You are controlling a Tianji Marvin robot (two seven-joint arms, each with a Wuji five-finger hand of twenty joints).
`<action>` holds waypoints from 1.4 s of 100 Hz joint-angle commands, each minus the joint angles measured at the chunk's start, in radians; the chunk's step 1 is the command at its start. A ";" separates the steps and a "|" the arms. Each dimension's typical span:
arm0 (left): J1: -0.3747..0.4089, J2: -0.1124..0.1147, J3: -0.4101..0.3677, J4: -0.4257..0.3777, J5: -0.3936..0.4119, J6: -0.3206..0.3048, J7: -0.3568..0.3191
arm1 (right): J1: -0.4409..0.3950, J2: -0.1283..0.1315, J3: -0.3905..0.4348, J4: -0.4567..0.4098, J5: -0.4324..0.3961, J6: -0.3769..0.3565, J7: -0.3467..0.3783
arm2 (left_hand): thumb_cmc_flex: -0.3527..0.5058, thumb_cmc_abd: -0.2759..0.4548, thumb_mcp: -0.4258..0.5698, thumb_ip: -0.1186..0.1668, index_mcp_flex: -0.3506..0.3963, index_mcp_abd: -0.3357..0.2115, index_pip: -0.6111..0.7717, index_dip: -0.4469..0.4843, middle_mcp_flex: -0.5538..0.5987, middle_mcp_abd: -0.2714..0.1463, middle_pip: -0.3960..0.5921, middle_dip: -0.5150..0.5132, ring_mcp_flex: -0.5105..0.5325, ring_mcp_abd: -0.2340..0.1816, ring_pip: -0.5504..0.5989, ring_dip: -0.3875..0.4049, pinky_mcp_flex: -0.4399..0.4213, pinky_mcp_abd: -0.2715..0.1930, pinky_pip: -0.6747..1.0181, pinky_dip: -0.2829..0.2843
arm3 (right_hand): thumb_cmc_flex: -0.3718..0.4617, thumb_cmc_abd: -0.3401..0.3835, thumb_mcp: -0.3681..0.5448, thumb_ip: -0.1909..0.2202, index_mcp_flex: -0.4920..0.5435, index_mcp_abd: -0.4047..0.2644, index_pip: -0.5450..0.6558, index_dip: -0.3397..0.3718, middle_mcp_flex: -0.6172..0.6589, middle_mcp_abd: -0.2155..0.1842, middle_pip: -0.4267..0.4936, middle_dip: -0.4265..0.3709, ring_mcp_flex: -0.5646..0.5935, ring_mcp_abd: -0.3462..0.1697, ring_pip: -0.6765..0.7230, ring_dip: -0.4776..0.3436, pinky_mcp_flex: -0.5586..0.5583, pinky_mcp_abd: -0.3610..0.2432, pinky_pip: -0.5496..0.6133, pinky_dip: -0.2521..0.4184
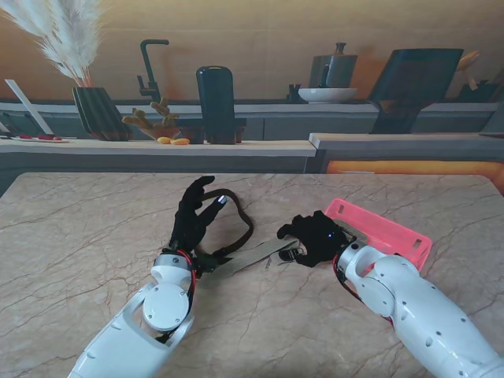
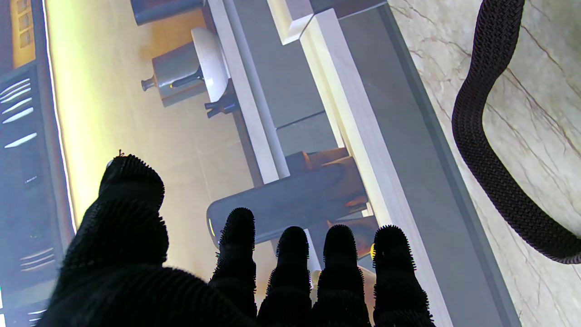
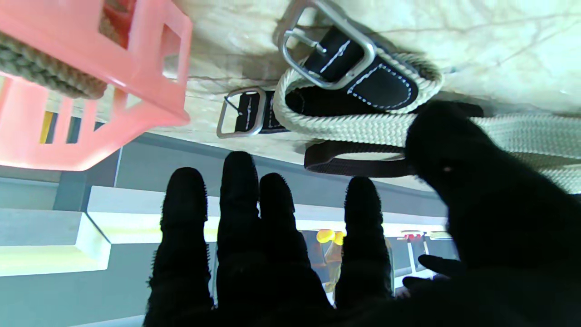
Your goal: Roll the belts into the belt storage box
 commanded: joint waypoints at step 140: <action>0.013 -0.001 -0.002 -0.015 -0.005 0.004 -0.002 | 0.157 -0.009 -0.312 0.215 -0.008 0.173 -0.178 | 0.019 0.036 -0.030 0.040 0.047 0.002 0.030 0.012 0.029 0.003 0.022 0.015 0.027 0.002 0.010 0.008 -0.009 0.003 0.043 -0.005 | -0.037 0.217 -0.049 0.012 0.135 0.194 0.102 0.001 0.022 0.066 0.311 0.086 0.037 0.008 0.404 0.079 0.030 -0.046 0.316 -0.068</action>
